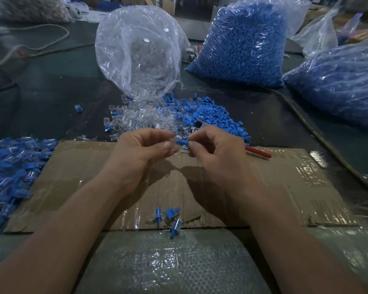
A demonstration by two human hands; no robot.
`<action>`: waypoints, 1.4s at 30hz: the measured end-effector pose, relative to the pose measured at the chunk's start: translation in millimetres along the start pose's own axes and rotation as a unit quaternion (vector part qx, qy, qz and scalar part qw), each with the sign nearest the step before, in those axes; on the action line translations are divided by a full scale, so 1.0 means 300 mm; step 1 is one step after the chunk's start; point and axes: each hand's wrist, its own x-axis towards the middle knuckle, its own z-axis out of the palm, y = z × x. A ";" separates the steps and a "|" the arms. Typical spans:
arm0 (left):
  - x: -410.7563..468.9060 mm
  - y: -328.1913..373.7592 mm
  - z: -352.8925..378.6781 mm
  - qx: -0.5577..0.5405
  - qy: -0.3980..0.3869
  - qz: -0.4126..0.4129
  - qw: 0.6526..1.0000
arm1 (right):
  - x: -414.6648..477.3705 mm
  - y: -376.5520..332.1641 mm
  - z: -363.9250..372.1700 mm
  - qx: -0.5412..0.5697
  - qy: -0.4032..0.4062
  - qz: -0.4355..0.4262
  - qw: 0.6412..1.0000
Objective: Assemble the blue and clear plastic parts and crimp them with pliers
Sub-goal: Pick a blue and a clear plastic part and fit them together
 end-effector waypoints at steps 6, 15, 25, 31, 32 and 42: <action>0.010 -0.005 -0.008 0.043 -0.035 0.002 0.998 | -0.008 -0.004 0.007 0.021 -0.004 -0.017 1.000; 0.019 -0.020 -0.012 0.019 -0.054 0.018 0.998 | -0.003 -0.013 0.000 0.160 -0.048 0.035 0.985; 0.021 -0.004 -0.009 -0.049 -0.094 -0.005 0.994 | 0.001 -0.025 -0.006 0.257 -0.065 0.052 0.963; 0.012 -0.008 -0.007 -0.047 -0.088 -0.007 0.995 | -0.009 -0.025 -0.003 0.290 -0.085 0.055 0.952; 0.013 -0.007 -0.007 -0.034 -0.088 -0.004 0.996 | -0.009 -0.025 -0.002 0.288 -0.082 0.055 0.953; 0.004 -0.005 -0.008 0.072 -0.078 0.017 0.994 | 0.002 -0.003 -0.001 0.216 -0.076 0.052 0.972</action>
